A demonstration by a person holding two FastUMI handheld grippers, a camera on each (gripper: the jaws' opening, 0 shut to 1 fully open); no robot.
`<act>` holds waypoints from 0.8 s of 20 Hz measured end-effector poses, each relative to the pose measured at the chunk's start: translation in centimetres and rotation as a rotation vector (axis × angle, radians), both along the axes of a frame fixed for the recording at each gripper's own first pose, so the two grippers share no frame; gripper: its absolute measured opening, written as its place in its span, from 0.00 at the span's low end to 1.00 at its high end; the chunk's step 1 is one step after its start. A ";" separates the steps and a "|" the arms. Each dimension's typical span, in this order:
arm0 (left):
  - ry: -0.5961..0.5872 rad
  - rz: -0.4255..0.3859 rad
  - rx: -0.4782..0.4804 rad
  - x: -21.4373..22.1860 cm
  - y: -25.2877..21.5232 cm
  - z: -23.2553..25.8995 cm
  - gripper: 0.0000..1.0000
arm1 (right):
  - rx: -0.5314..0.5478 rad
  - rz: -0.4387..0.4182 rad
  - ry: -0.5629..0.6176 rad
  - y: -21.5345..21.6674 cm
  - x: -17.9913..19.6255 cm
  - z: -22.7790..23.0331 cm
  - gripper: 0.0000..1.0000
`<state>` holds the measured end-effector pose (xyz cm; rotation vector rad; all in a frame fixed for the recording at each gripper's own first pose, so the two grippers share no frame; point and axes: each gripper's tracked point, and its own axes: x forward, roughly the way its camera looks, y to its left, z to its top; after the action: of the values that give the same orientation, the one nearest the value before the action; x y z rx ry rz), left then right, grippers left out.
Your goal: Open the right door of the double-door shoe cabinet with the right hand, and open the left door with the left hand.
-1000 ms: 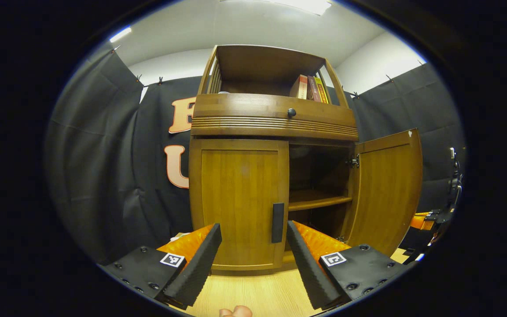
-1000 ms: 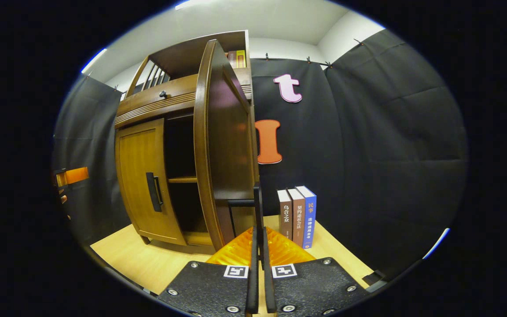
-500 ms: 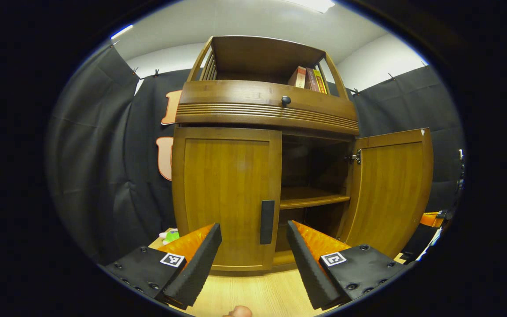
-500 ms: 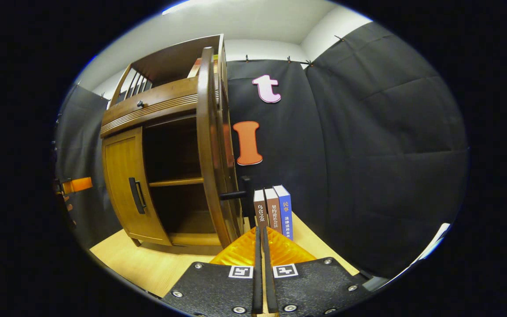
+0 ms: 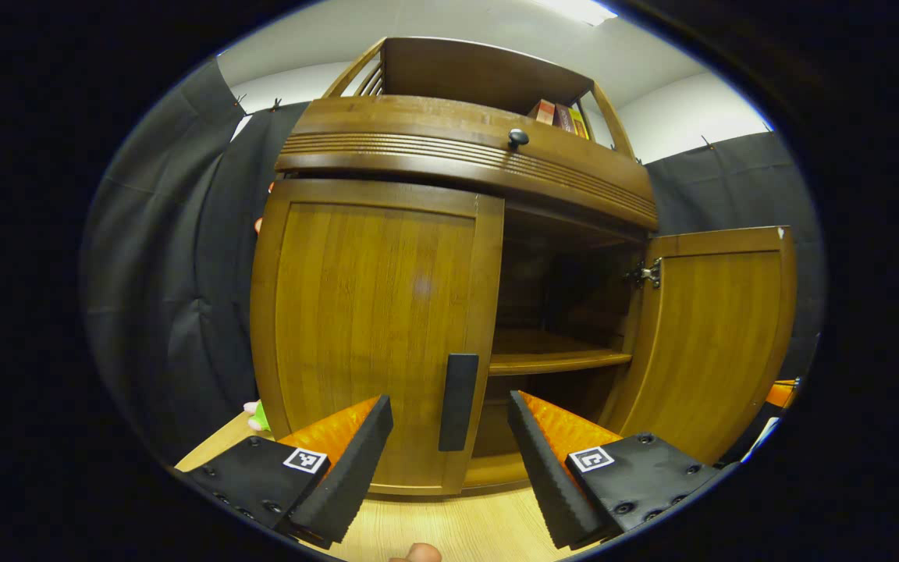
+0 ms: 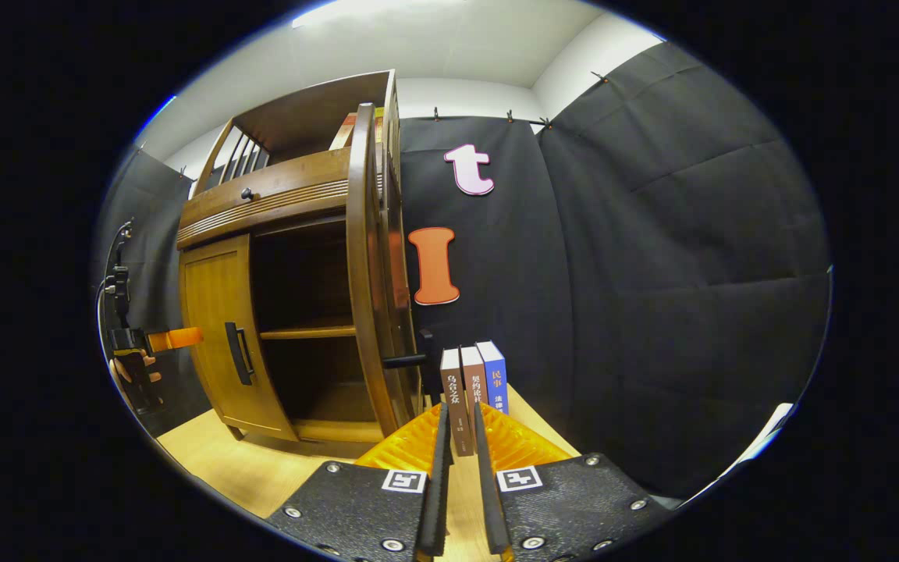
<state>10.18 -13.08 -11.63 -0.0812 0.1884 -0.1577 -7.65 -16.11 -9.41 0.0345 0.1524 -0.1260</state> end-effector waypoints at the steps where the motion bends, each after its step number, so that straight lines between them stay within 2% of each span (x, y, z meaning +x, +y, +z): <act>1: 0.007 0.003 0.008 0.9 -0.1 -0.6 0.95 | 0.002 0.000 0.003 -0.1 0.0 0.0 0.22; 3: 0.020 -0.002 0.018 2.3 -0.4 -1.5 0.95 | 0.013 0.005 -0.003 0.0 0.2 0.2 0.25; 4: 0.028 -0.007 0.022 2.9 -0.7 -1.9 0.95 | 0.020 0.003 -0.007 -0.2 0.1 0.4 0.39; 5: 0.034 -0.013 0.025 3.1 -0.8 -2.4 0.96 | 0.025 -0.002 -0.015 -0.3 0.2 0.6 0.36; 8: 0.034 -0.001 0.060 5.3 -1.5 -3.4 0.96 | 0.022 -0.016 -0.034 -0.8 -0.1 1.4 0.46; 12: 0.042 -0.017 0.071 6.6 -2.4 -4.8 0.96 | 0.029 -0.014 -0.062 -1.1 -0.3 2.2 0.95; 14: 0.028 -0.021 0.071 7.3 -2.7 -4.6 0.96 | 0.023 -0.024 -0.068 -1.5 -0.5 2.4 0.99; 15: 0.026 -0.019 0.077 7.5 -2.7 -4.7 0.96 | 0.018 -0.029 -0.068 -1.6 -0.6 2.3 0.87; 16: 0.027 -0.017 0.082 7.8 -2.7 -4.8 0.96 | 0.015 -0.033 -0.067 -1.6 -0.5 2.3 0.87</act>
<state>18.00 -15.80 -16.43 -0.0005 0.2224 -0.1654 -8.20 -17.75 -7.09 0.0561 0.0855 -0.1563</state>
